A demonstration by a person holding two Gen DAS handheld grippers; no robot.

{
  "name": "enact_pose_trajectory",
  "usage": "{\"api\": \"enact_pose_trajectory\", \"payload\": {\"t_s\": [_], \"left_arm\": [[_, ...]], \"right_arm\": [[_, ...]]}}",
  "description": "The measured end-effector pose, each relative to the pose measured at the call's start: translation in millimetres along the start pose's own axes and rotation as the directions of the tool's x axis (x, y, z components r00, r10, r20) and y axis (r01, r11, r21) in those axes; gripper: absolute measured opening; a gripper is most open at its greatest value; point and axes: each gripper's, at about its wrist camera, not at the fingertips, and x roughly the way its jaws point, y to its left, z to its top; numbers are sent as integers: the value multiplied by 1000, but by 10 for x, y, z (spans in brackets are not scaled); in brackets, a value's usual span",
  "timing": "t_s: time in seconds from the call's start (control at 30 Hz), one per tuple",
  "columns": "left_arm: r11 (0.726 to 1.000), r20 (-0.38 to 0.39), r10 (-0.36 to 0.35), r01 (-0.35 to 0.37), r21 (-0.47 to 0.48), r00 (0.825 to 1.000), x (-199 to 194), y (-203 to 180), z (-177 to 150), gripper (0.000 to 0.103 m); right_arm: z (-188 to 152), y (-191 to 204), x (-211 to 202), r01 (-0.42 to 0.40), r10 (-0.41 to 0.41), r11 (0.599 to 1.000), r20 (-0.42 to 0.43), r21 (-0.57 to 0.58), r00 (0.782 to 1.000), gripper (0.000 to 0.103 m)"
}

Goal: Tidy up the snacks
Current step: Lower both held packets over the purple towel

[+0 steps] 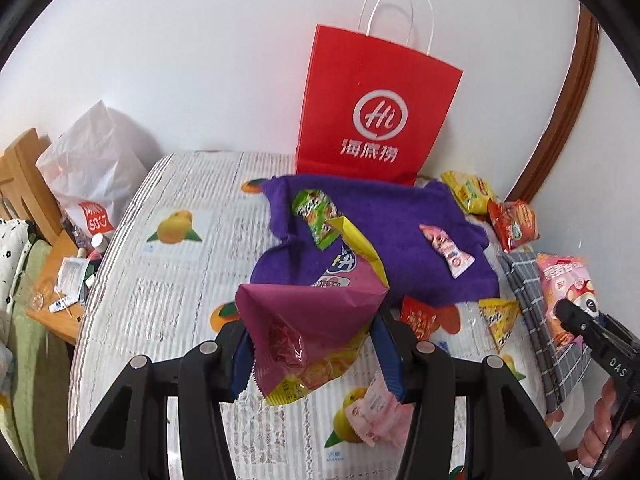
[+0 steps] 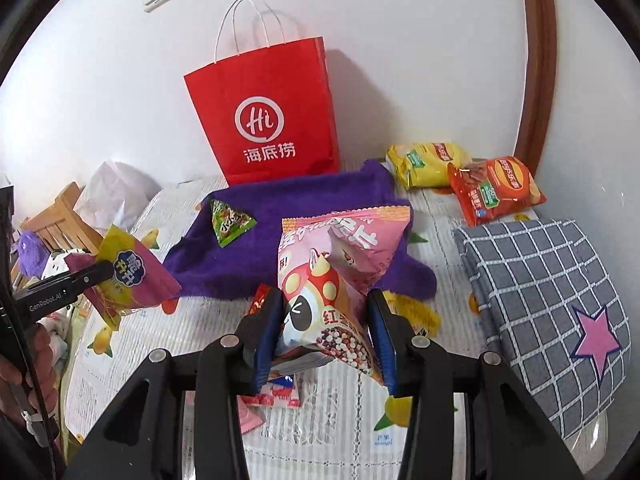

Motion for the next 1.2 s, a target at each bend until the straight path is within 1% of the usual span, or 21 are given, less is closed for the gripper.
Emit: {"api": "enact_pose_trajectory", "payload": {"t_s": [0.3,0.77,1.2], "left_arm": [[1000,16,-5,5,3,1000,64,-58,205,50],[1000,-10,-12,12,9,1000,358,-67,310,50],[1000,-32,-27,27,7,999,552,-69,326,50]], "right_arm": [[175,-50,102,5,-4,1000,11,-5,1000,42],[381,-118,371,10,-10,1000,-3,9,1000,42],[444,-100,486,13,-13,1000,-9,-8,1000,42]]}}
